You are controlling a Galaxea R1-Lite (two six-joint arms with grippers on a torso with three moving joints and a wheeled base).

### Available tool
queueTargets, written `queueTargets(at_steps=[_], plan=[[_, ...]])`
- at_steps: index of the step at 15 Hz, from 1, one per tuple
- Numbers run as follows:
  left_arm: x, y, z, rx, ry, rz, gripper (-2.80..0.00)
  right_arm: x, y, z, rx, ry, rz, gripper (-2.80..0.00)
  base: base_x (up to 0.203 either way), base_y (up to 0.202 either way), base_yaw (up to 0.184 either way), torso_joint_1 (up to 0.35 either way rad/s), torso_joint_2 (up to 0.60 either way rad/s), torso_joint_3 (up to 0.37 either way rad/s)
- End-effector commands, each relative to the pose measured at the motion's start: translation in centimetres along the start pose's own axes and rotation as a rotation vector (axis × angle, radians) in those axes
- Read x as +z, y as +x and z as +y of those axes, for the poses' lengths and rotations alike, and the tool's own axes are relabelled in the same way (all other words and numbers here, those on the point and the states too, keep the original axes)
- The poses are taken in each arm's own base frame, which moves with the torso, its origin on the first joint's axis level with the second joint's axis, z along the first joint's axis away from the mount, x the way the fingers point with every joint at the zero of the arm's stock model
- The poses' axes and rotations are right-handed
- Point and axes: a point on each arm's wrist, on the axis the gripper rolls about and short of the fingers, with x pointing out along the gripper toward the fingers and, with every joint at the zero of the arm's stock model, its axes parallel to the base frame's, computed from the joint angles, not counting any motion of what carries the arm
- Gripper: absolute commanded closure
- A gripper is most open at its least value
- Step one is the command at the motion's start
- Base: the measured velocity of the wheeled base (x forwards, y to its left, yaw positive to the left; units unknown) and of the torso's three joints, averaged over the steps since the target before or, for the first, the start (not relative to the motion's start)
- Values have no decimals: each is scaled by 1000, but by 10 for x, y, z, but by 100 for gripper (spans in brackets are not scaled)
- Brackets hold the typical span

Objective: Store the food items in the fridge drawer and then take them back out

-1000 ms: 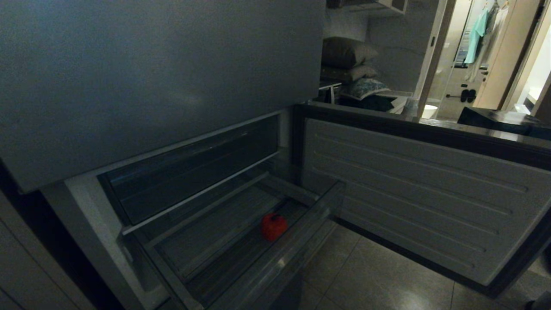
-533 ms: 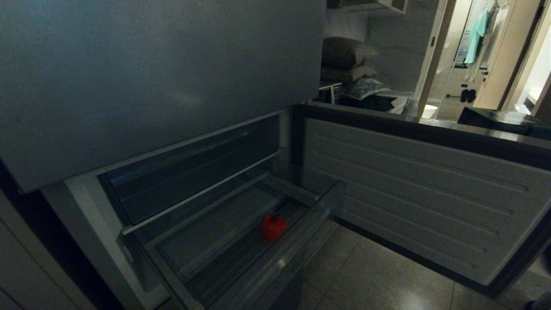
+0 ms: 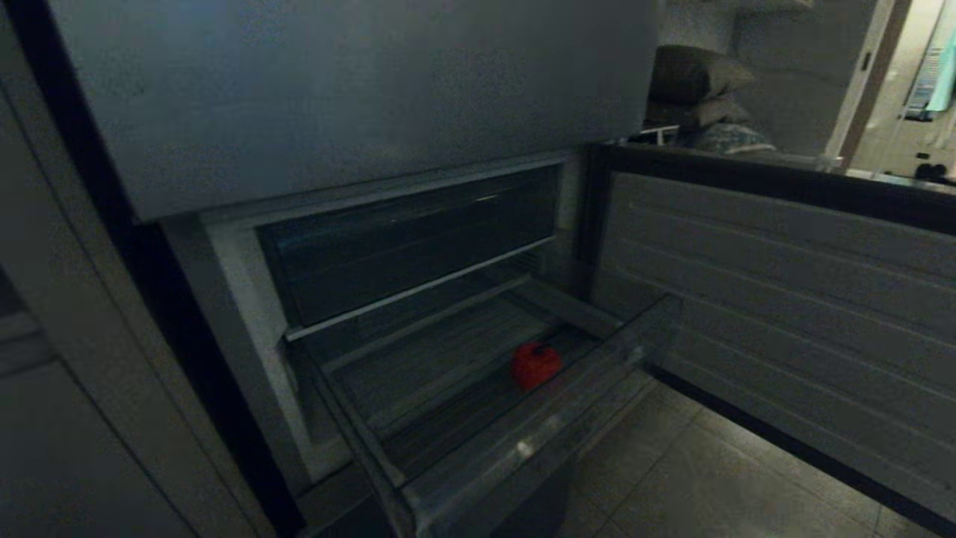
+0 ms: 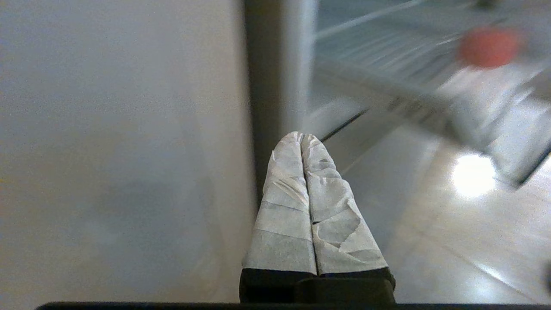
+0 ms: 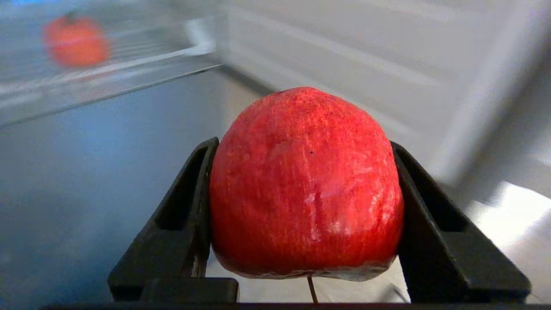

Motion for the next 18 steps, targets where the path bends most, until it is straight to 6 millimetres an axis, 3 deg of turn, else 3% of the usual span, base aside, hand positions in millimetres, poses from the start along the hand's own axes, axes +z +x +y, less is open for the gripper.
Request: queueTargets(at_steps=[1,5,9,14,18], plan=[[0,0,0,0,0,0,0,0,0,0,0,0,-1,0,3,-8,169,-261,559,271],[0,0,0,0,0,0,0,0,0,0,3,-4,-1,0,2,-10,173,-243,498,257],[0,0,0,0,0,0,0,0,0,0,0,7,-1,0,1,-6,89,-50,109,56],[0,0,0,0,0,0,0,0,0,0,0,3,-1,0,0,0,0,13,-30,-10],[0,0,0,0,0,0,0,0,0,0,0,6,1,0,0,0,0,215,-437,-215]])
